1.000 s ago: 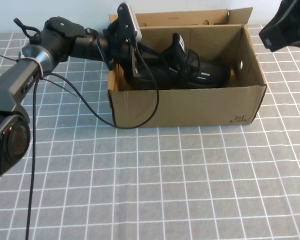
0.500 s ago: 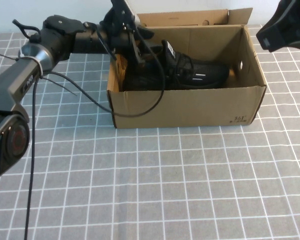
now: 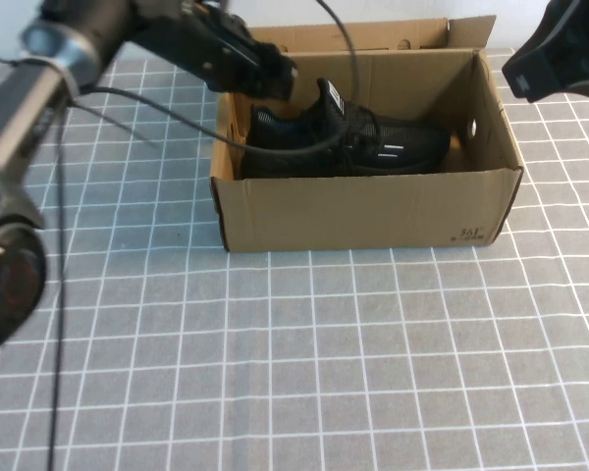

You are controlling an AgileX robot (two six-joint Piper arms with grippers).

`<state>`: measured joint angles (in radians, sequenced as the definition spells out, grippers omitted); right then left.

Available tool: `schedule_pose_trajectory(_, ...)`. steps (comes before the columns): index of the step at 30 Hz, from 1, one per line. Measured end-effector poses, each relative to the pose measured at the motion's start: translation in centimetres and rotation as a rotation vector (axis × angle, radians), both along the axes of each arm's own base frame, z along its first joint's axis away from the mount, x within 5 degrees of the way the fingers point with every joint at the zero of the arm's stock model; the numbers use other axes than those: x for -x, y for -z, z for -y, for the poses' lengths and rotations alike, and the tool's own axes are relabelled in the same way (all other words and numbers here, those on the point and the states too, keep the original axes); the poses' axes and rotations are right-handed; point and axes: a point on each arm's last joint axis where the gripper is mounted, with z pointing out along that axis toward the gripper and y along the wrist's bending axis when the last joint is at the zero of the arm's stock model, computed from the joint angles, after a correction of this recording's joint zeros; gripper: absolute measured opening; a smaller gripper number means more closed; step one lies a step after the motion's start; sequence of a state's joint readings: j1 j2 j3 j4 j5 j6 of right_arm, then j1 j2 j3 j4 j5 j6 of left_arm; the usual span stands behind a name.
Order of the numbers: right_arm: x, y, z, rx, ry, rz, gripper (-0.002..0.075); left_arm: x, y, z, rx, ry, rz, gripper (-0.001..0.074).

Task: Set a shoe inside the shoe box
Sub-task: Place the shoe in the shoe box

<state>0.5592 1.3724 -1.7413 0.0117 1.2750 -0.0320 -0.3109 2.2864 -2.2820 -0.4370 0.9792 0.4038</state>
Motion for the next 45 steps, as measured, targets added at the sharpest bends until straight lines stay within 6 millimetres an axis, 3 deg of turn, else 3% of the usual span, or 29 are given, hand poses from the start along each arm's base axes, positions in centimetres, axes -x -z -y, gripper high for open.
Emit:
schedule_pose_trajectory(4, 0.0, 0.0, 0.0, -0.001, -0.001, -0.001, -0.0001, 1.2, 0.0, 2.6, -0.148, -0.051, 0.012, 0.026)
schedule_pose_trajectory(8, 0.0, 0.0, 0.0, 0.001, -0.007, 0.001, -0.0001, 1.6, -0.1, 3.6, -0.186, -0.09, 0.041, 0.026)
schedule_pose_trajectory(16, 0.0, 0.0, 0.0, 0.018, -0.03, 0.014, -0.0001, 0.7, 0.0, 3.3, -0.188, -0.181, 0.089, 0.026)
schedule_pose_trajectory(30, 0.0, 0.2, -0.1, 0.023, -0.036, 0.008, -0.0001, -0.7, 3.5, 3.0, -0.275, -0.237, 0.084, 0.026)
schedule_pose_trajectory(45, 0.0, 0.3, -0.1, 0.026, -0.038, 0.007, -0.0002, -0.6, 3.7, 2.8, -0.28, -0.26, 0.048, 0.0256)
